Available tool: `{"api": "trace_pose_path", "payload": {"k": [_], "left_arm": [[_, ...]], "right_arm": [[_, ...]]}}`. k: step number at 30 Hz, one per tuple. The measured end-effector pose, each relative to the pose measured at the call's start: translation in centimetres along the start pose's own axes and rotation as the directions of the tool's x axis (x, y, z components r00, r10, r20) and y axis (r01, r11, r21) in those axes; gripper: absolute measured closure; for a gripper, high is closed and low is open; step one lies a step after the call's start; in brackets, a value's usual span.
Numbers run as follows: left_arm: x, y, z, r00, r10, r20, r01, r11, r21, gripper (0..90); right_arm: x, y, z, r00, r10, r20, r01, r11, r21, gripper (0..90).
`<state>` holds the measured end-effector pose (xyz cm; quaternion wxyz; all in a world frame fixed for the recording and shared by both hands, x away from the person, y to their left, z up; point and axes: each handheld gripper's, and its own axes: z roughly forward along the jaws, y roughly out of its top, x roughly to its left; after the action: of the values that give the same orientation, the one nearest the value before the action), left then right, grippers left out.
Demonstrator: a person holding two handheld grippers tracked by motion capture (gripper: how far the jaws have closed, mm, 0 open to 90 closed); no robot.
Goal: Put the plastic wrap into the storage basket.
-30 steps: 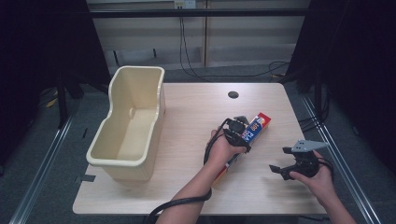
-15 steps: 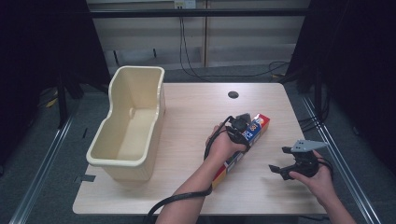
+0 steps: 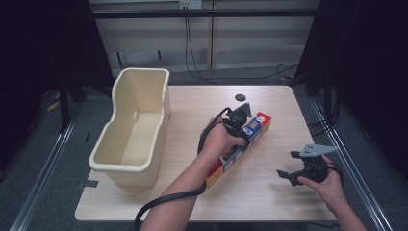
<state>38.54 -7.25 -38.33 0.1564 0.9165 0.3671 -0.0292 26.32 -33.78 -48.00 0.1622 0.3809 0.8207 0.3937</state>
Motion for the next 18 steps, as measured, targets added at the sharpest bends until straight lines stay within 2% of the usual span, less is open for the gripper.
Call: {"api": "trace_pose_path", "payload": {"k": [2, 4, 5, 7, 10, 18], "left_arm": [[0.5, -0.2, -0.9, 1.0, -0.005, 0.002, 0.005, 1.0, 0.003, 40.6], [0.7, -0.4, -1.5, 0.9994, -0.033, 0.007, 0.033, 0.9994, -0.002, 40.6], [1.0, -0.5, -1.9, 0.9998, -0.019, 0.006, 0.019, 0.9998, -0.001, 40.6], [1.3, -0.6, -2.6, 0.9998, -0.02, 0.009, 0.02, 0.9998, -0.003, 40.6], [1.7, -0.7, -3.5, 0.9988, -0.046, 0.019, 0.046, 0.9988, -0.014, 40.6], [2.9, -1.1, -5.7, 0.9976, -0.064, 0.024, 0.065, 0.9978, -0.014, 40.6]], "right_arm": [[0.0, 0.0, 0.0, 1.0, -0.001, 0.003, 0.001, 1.0, 0.0, 4.8], [0.0, 0.0, 0.1, 1.0, -0.003, 0.001, 0.003, 1.0, -0.004, 4.4], [0.1, 0.0, 0.1, 1.0, -0.003, 0.002, 0.003, 1.0, -0.004, 4.4], [0.1, 0.1, 0.1, 1.0, -0.003, 0.001, 0.003, 1.0, -0.004, 4.4], [0.1, 0.1, 0.1, 1.0, -0.003, -0.001, 0.003, 1.0, -0.005, 4.2], [0.1, 0.0, 0.1, 1.0, -0.005, 0.001, 0.005, 1.0, -0.004, 2.8]]}}
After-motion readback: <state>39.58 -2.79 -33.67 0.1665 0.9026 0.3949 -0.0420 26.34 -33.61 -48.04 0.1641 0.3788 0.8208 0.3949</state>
